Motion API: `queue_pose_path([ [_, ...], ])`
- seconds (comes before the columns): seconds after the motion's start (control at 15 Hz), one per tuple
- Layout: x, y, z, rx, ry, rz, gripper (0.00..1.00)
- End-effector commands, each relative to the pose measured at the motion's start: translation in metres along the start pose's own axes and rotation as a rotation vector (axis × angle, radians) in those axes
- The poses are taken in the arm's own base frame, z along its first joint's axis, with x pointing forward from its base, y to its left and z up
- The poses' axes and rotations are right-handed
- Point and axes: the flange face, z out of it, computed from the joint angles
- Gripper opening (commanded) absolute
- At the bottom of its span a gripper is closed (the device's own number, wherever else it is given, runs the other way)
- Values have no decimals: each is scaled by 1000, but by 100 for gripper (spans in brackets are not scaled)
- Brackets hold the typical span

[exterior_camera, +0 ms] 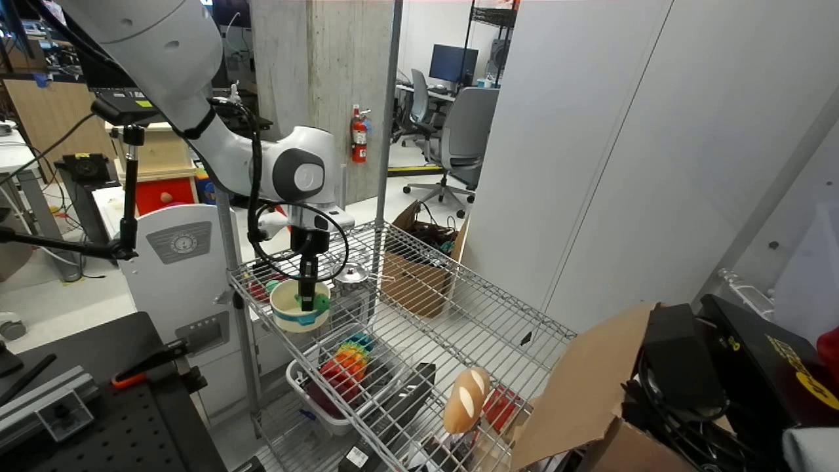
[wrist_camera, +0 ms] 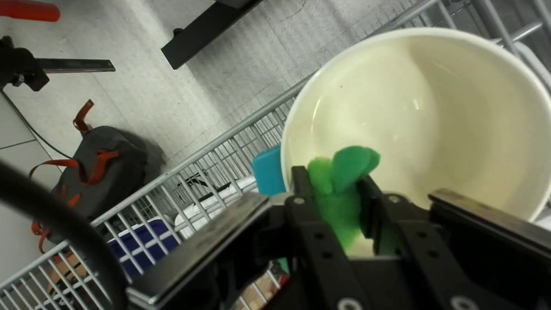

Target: Put the green plush toy in the white pot.

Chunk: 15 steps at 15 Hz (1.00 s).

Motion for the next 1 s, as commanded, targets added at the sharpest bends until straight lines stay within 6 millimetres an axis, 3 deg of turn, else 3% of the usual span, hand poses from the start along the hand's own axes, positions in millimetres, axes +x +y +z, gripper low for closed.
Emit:
queue_pose_path([
  [0.0, -2, -12, 2, -8, 5, -29, 60],
  [0.27, -7, -15, -2, -14, 12, -41, 89],
  [0.4, -11, -16, -18, 2, 19, -52, 99],
  [0.73, -40, -15, -121, 148, 34, -184, 100],
  [0.8, -24, -29, -79, 103, 51, -124, 100],
  [0.93, -36, -26, -118, 141, 56, -161, 100],
])
